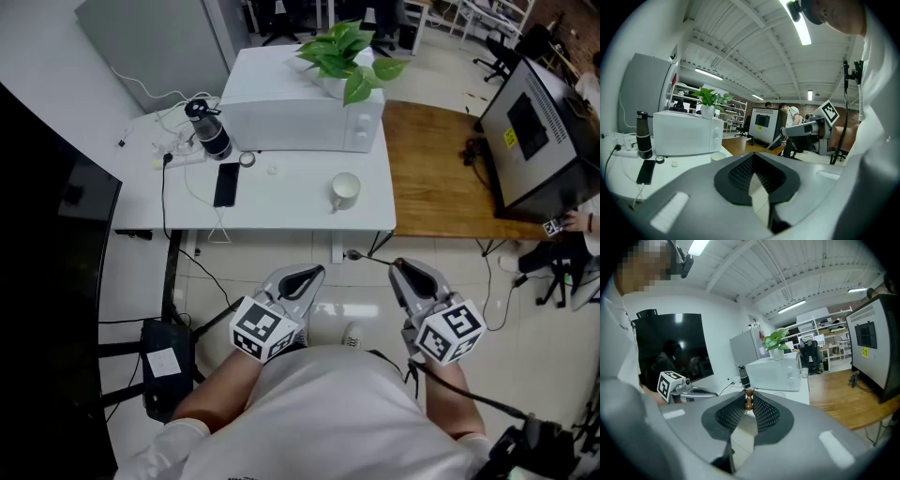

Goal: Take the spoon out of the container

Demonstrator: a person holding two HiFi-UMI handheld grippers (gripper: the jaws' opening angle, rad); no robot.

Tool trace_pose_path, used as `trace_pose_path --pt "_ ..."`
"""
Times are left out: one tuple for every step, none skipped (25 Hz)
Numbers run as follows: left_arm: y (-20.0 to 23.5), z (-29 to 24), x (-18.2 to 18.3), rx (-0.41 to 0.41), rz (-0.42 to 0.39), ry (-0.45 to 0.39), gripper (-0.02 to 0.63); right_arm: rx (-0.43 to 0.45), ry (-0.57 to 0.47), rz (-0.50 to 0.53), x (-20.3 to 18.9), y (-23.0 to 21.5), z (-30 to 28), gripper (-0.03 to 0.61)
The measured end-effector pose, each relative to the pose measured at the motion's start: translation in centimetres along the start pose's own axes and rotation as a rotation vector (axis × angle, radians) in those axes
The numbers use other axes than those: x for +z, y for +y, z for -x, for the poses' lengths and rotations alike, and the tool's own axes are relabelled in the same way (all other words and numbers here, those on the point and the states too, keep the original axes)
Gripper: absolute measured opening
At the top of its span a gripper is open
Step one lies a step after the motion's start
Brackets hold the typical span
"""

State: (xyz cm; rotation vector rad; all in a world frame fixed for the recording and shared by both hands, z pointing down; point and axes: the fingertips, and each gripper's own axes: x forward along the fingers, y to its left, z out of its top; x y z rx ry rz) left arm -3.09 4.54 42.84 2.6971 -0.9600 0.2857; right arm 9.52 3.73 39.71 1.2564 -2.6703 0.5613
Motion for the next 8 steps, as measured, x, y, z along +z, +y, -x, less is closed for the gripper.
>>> trace_pose_path --pt "0.03 -0.01 0.03 0.001 -0.002 0.000 0.004 0.000 -0.001 -0.001 0.01 -0.02 -0.02 0.057" --pt "0.07 -0.03 0.05 0.002 -0.003 0.000 0.003 0.001 -0.002 -0.002 0.02 -0.04 -0.04 0.057" --pt "0.08 -0.07 0.07 0.003 -0.004 0.000 0.004 0.003 -0.003 -0.001 0.03 -0.04 -0.04 0.057" --pt "0.08 -0.10 0.08 0.004 -0.004 0.000 0.004 0.005 -0.004 -0.001 0.03 -0.03 -0.02 0.057" --pt "0.06 -0.13 0.08 0.005 -0.004 0.000 0.005 0.007 -0.004 0.000 0.03 -0.01 0.01 0.057" --pt "0.03 -0.15 0.10 0.006 -0.005 0.000 0.005 0.008 -0.004 0.000 0.03 0.01 0.04 0.057" --pt "-0.01 -0.16 0.11 0.007 -0.005 -0.001 0.003 0.009 -0.004 0.000 0.03 0.02 0.08 0.057" --pt "-0.05 -0.17 0.13 0.007 -0.005 -0.001 0.004 0.010 -0.005 -0.001 0.03 0.03 0.11 0.057"
